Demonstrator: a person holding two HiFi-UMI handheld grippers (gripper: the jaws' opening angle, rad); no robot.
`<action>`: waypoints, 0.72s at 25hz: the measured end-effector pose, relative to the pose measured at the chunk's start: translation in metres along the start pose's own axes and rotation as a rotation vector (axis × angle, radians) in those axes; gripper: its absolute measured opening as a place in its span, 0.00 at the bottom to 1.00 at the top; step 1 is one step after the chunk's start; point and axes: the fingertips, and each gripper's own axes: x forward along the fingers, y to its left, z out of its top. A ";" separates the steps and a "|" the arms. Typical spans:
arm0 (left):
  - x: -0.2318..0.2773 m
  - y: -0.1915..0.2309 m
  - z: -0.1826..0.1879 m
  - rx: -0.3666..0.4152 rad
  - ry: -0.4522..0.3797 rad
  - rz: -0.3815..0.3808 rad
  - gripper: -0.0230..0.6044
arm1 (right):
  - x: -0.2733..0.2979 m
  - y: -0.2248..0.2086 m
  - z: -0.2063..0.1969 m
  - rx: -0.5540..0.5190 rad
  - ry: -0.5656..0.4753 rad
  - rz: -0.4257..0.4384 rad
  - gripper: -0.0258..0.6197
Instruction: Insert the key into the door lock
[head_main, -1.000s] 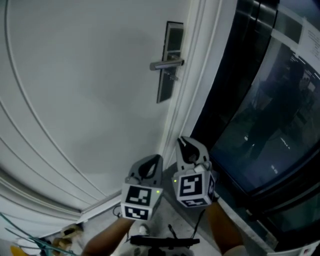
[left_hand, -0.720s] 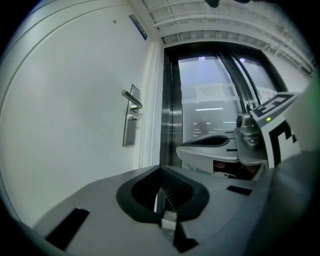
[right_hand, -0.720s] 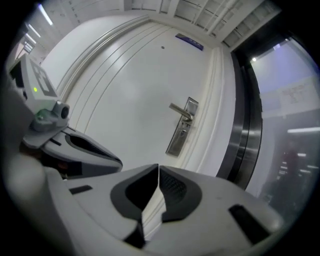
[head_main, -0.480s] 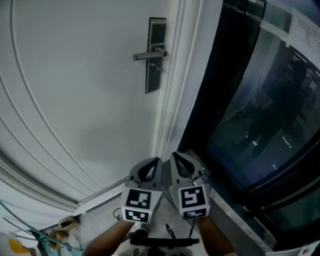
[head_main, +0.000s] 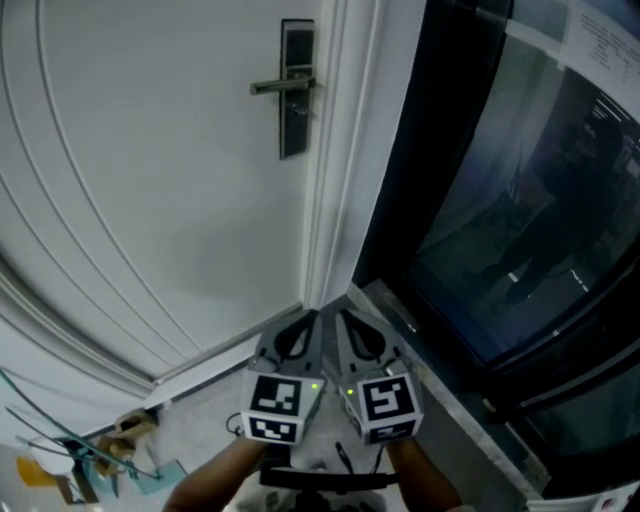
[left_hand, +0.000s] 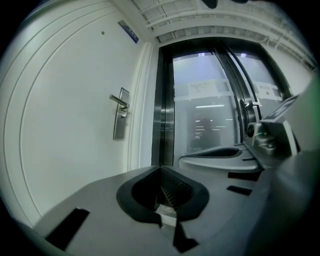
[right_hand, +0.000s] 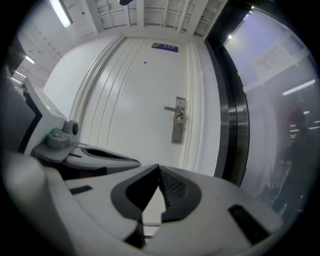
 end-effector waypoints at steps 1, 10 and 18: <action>-0.004 -0.006 -0.001 0.001 0.002 0.002 0.04 | -0.008 0.001 -0.001 0.007 0.000 0.004 0.06; -0.041 -0.044 -0.010 0.013 0.003 0.022 0.04 | -0.059 0.010 -0.015 0.066 -0.002 0.034 0.06; -0.057 -0.066 -0.015 0.017 0.006 0.018 0.04 | -0.082 0.012 -0.020 0.088 -0.003 0.035 0.06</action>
